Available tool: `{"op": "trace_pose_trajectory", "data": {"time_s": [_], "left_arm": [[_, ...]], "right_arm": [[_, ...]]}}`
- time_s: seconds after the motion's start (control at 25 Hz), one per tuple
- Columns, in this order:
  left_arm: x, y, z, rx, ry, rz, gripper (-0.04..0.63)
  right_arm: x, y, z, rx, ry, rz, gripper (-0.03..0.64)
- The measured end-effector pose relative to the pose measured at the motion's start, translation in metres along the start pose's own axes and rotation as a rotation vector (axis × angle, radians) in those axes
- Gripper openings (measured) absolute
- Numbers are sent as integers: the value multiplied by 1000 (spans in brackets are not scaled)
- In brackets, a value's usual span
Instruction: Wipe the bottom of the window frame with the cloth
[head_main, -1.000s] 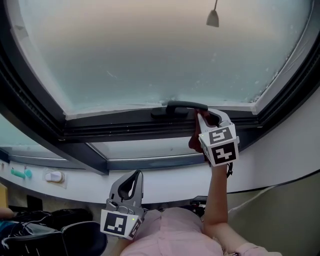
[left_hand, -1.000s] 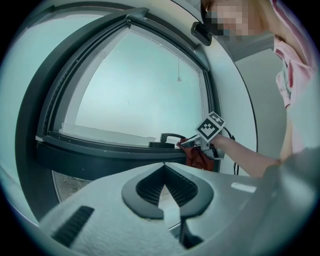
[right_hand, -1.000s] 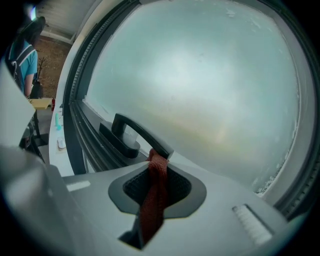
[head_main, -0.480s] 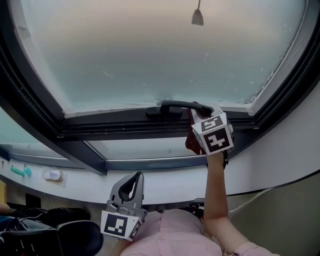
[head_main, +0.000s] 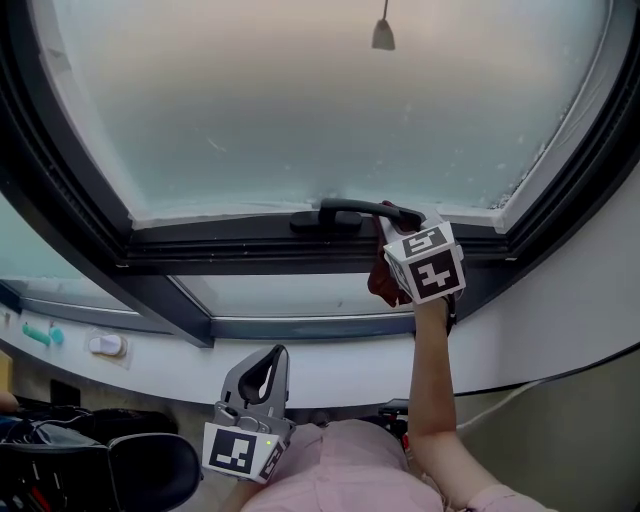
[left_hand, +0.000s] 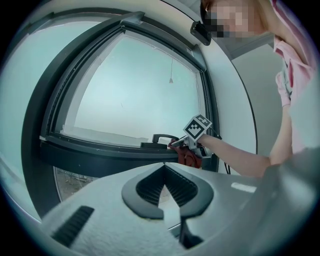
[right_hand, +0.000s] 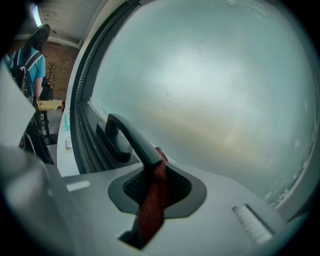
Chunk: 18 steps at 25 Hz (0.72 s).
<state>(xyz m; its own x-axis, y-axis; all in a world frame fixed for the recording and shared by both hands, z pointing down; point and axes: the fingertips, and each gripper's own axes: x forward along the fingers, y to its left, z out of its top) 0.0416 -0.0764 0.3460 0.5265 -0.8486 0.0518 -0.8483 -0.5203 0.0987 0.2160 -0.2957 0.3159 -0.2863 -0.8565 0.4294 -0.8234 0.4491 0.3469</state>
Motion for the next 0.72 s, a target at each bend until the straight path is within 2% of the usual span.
{"op": "trace_pose_trajectory", "data": {"time_s": [0.16, 0.48, 0.72], "left_arm": [[-3, -1, -1, -3, -1, 19, 0], [-5, 3, -3, -6, 2, 43, 0], [-2, 8, -3, -10, 3, 39, 0]], "right_arm": [[-2, -2, 0, 9, -36, -8, 57], [-5, -4, -1, 46, -43, -41, 57], [-23, -35, -26, 103, 33, -158, 54]]}}
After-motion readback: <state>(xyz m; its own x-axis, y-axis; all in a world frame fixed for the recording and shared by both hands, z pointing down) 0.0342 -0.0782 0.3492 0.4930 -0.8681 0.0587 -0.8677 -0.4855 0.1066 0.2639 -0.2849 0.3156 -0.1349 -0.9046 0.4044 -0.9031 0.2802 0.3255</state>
